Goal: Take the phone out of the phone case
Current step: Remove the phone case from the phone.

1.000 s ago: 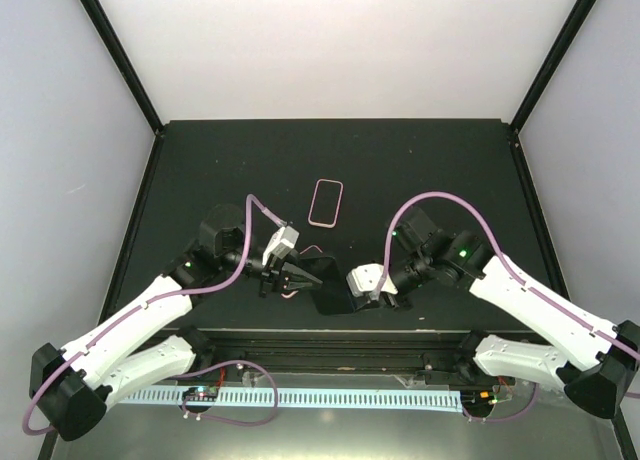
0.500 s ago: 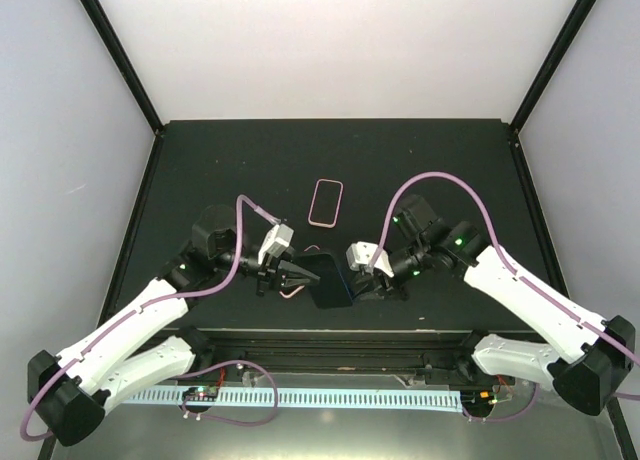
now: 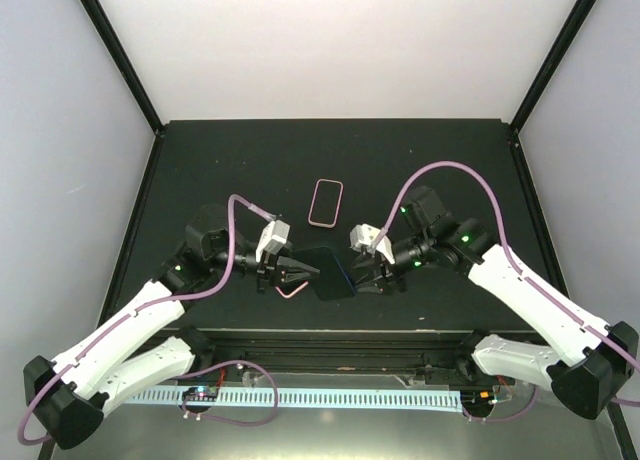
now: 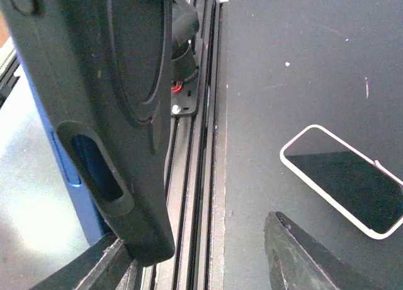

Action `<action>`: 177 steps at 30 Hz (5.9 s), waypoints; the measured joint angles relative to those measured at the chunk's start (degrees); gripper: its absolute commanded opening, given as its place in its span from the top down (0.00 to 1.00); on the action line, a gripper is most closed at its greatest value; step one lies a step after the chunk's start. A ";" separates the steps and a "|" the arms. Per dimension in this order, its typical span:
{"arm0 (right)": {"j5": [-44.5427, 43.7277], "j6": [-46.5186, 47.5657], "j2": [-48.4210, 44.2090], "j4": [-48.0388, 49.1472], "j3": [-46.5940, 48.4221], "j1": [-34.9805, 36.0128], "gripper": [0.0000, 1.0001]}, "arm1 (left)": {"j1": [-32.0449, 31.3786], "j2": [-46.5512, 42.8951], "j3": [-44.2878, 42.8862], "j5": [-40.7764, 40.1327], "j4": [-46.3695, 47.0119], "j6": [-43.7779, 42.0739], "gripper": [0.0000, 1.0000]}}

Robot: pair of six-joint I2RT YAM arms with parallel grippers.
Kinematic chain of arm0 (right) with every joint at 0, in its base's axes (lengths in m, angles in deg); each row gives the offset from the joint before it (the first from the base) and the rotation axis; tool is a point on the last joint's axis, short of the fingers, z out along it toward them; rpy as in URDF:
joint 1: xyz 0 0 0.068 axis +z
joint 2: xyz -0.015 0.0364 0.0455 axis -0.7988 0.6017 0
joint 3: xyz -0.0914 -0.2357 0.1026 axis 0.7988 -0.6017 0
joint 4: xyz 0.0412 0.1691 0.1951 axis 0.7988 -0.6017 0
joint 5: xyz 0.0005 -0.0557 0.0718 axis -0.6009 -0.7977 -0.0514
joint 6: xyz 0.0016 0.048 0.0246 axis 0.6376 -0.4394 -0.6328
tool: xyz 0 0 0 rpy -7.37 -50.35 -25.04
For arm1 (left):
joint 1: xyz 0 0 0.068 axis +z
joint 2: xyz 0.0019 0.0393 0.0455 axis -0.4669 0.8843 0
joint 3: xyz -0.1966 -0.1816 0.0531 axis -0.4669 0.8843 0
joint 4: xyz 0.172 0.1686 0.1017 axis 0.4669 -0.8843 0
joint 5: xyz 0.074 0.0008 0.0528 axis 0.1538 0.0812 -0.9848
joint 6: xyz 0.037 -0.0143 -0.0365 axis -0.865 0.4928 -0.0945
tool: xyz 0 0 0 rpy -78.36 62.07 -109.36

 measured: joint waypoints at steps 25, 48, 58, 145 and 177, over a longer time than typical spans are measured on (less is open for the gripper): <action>9.94 -20.76 1.46 8.98 -0.52 -7.17 0.87 | -1.22 11.47 -6.05 -7.69 5.14 9.49 0.98; -2.43 -61.20 3.15 45.00 -24.81 -20.02 0.99 | -18.69 18.78 -14.27 -72.65 2.67 -3.28 0.41; -17.14 -68.48 5.14 41.29 -29.42 -21.64 0.99 | -34.32 30.73 -5.70 -91.34 4.76 -13.70 0.40; -8.79 -65.88 17.49 47.21 -26.21 -25.79 0.99 | -29.55 54.05 -15.04 -89.42 18.56 -34.97 0.40; -2.40 -70.95 12.94 52.87 -25.59 -25.70 0.99 | -28.48 50.40 -12.52 -96.50 23.58 -31.39 0.98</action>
